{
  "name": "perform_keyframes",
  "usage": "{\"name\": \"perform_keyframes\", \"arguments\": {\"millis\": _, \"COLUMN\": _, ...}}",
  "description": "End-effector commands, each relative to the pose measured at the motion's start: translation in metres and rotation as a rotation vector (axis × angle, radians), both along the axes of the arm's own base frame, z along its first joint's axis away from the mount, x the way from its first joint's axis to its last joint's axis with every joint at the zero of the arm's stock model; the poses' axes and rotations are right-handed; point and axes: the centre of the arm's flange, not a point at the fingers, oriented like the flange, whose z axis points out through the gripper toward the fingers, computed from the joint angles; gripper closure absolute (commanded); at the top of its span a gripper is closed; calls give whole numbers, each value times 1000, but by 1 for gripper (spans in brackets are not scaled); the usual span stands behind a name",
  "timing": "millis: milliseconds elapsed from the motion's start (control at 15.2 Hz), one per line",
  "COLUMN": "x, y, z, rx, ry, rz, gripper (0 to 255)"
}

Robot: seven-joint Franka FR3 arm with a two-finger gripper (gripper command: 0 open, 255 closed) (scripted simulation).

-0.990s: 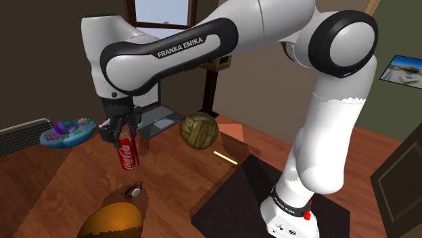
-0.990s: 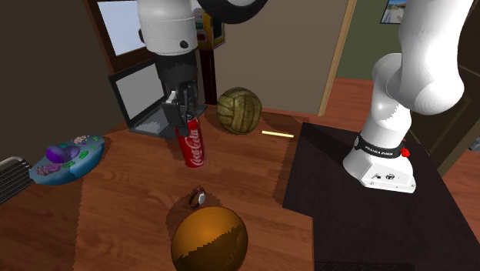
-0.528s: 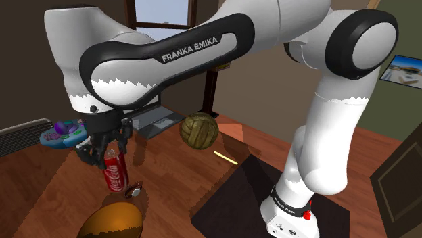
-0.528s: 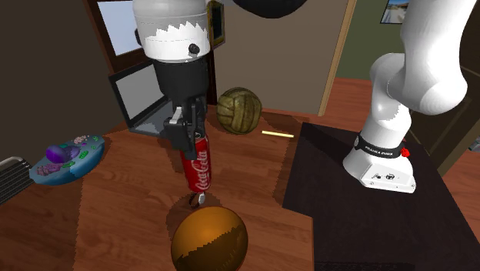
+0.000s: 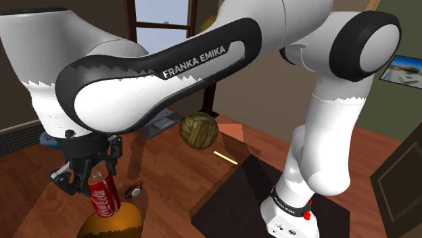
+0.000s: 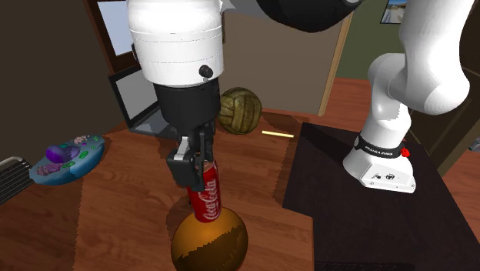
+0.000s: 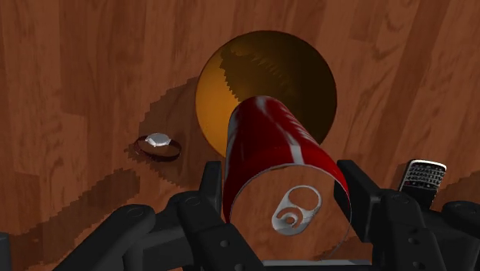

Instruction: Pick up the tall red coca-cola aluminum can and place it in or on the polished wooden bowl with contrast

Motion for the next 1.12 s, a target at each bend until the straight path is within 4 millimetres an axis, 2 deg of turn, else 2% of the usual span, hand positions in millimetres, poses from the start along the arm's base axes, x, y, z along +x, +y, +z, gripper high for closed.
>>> {"name": "perform_keyframes", "arguments": {"millis": 0, "x": -1, "y": 1, "z": -11, "rx": 0, "ry": 0, "rz": -1, "gripper": 255}}
{"name": "perform_keyframes", "arguments": {"millis": 1056, "x": -1, "y": 1, "z": -95, "rx": 0, "ry": 0, "rz": -1, "gripper": 255}}
